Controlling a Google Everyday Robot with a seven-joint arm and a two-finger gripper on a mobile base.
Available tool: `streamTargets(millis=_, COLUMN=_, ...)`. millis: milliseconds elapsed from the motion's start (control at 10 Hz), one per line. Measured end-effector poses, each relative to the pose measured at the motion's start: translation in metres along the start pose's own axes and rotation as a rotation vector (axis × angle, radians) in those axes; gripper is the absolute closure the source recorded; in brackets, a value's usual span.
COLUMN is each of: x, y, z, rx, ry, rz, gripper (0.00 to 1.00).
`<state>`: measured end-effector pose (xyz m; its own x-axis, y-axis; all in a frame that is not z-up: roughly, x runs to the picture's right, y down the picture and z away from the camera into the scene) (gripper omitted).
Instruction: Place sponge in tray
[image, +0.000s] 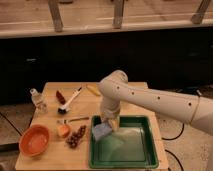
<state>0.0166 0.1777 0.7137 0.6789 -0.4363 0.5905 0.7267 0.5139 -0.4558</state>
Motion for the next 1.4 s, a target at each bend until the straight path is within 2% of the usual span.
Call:
streamTargets(millis=600, x=0.000, y=0.014, z=0.004, rx=0.004, ry=-0.015, rz=-0.014, gripper=0.92)
streamTargets(millis=700, x=0.000, y=0.015, z=0.004, rx=0.005, ry=-0.016, rz=-0.016, gripper=0.91)
streamTargets(millis=900, x=0.001, y=0.017, z=0.005, rx=0.006, ry=-0.019, rz=-0.025, gripper=0.79)
streamTargets(millis=1400, x=0.003, y=0.020, z=0.006, rx=0.013, ry=-0.030, rz=-0.040, gripper=0.79)
